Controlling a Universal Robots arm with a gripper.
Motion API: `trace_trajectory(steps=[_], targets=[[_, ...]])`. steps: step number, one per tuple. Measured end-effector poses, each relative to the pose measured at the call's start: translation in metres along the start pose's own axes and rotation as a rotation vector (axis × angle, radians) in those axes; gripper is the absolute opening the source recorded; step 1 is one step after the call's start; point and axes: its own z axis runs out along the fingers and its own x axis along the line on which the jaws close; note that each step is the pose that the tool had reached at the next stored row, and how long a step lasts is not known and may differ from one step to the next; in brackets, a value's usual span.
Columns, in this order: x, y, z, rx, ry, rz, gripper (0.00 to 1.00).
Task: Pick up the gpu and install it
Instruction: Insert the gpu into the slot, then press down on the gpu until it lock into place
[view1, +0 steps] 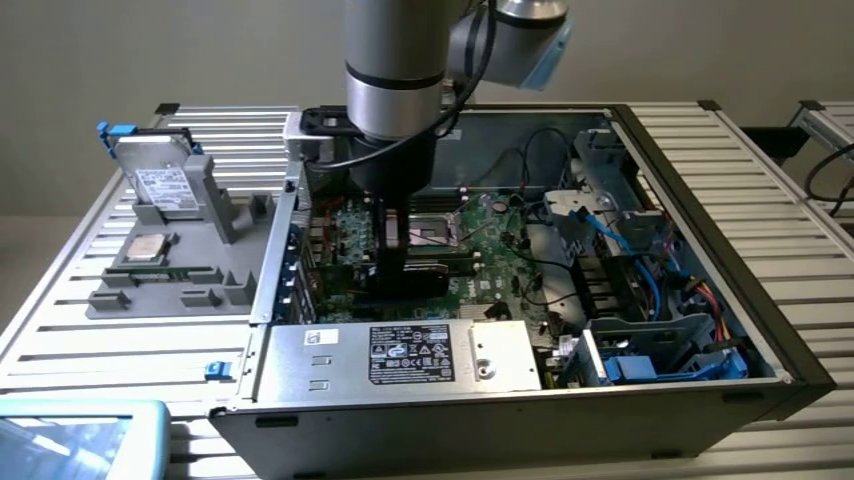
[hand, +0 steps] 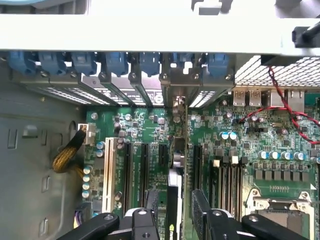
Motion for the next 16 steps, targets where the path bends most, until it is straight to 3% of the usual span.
trace_trajectory(steps=[5,16], targets=[[0.001,0.0010,-0.0151,0.0000,0.0003,0.000,0.42],[0.001,0.0010,-0.0153,-0.0004,-0.0038,0.000,0.42]])
